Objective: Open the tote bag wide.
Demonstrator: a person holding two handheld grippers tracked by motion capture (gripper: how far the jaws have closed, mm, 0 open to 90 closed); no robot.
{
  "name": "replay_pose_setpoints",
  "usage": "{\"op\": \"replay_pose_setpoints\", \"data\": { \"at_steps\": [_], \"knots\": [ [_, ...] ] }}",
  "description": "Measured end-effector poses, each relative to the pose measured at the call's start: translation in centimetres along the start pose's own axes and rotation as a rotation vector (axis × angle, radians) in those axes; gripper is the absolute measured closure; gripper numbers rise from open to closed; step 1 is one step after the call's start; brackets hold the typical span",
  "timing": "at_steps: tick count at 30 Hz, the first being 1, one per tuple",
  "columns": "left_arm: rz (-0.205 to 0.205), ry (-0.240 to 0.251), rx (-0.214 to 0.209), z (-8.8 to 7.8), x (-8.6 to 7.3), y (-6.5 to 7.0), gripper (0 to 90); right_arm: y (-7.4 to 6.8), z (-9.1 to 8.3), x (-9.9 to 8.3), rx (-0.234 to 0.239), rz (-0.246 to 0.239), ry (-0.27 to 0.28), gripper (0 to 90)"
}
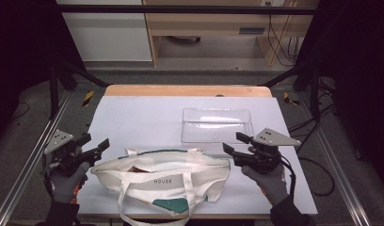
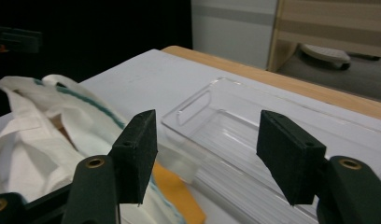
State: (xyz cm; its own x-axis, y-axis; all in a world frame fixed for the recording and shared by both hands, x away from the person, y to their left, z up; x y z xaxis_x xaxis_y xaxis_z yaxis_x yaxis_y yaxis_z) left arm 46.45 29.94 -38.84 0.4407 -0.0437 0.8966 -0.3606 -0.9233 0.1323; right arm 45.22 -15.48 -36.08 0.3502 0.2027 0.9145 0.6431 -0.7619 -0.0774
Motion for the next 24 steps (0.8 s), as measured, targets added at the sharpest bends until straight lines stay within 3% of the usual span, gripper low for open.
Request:
{"op": "replay_pose_setpoints", "data": {
  "at_steps": [6, 8, 14, 20, 24],
  "knots": [
    [0.03, -0.02, -0.021, -0.5, -0.9, 0.7, 29.7, -1.9, 2.7, -0.8, 0.064, -0.031, -0.043, 43.9],
    [0.042, -0.022, -0.031, -0.6, -1.0, 1.0, 30.9, -2.3, 3.5, -1.3, 0.077, -0.046, -0.082, 45.0],
    [0.073, -0.049, -0.075, -0.5, -1.5, 2.2, 31.2, -2.9, 4.6, -2.0, 0.098, -0.064, -0.122, 51.7],
    [0.104, -0.077, -0.081, -0.4, -2.1, 2.8, 27.5, -3.5, 5.7, -2.4, 0.124, -0.084, -0.165, 58.3],
    [0.124, -0.118, -0.105, 0.2, -2.8, 3.0, 27.1, -3.5, 5.9, -2.9, 0.129, -0.084, -0.199, 68.3]
  ]
}}
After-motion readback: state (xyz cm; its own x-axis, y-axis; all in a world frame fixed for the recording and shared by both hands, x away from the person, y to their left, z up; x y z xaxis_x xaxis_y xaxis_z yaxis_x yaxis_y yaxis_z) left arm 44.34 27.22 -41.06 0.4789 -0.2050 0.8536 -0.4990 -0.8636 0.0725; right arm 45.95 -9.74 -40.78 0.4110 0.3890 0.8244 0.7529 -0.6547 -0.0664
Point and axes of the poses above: each handheld gripper's, and its own axes: z roughly forward along the jaws, x roughly out of its top, y roughly to its right, the point moved 5 cm from there along z, roughly forward along the jaws, and after that the axes turned 3 degrees about -y, right-handed, at the moved point
